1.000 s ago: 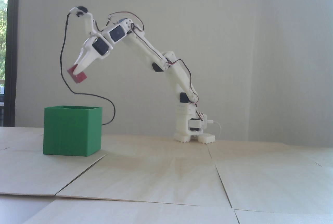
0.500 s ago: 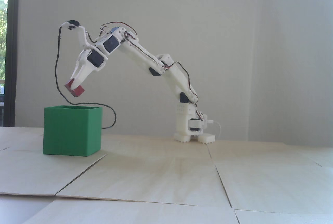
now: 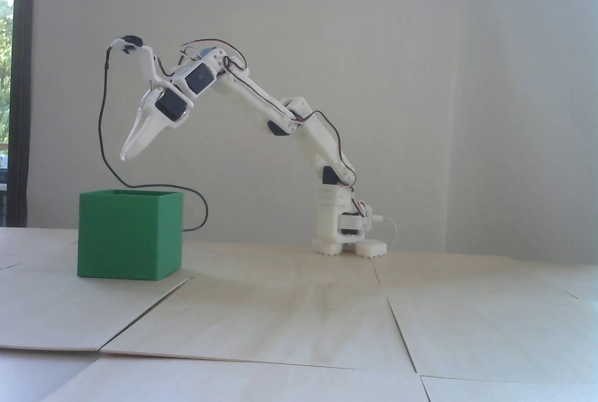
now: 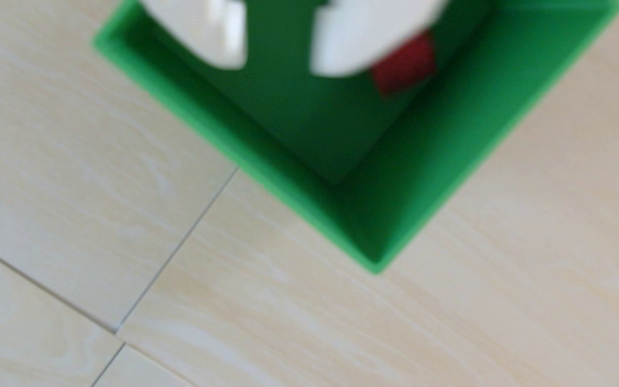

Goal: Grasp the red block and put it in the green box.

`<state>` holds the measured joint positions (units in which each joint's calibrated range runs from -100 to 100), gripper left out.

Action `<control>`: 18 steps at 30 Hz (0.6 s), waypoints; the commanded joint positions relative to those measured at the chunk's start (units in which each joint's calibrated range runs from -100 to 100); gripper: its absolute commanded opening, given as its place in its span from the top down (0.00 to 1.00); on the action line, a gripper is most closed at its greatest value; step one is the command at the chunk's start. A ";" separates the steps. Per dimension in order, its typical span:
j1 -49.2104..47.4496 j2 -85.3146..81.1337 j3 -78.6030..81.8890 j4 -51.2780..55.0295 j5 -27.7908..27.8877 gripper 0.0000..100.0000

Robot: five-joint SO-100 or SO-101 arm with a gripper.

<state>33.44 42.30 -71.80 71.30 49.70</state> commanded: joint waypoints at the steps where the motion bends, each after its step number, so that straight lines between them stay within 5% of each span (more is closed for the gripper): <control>1: -1.63 -10.05 -0.34 0.96 -0.41 0.98; 8: -11.28 -43.52 49.35 2.23 -0.56 0.98; 18: -25.67 -80.87 122.38 -32.17 -0.46 0.98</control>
<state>14.10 -16.15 18.80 55.41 49.70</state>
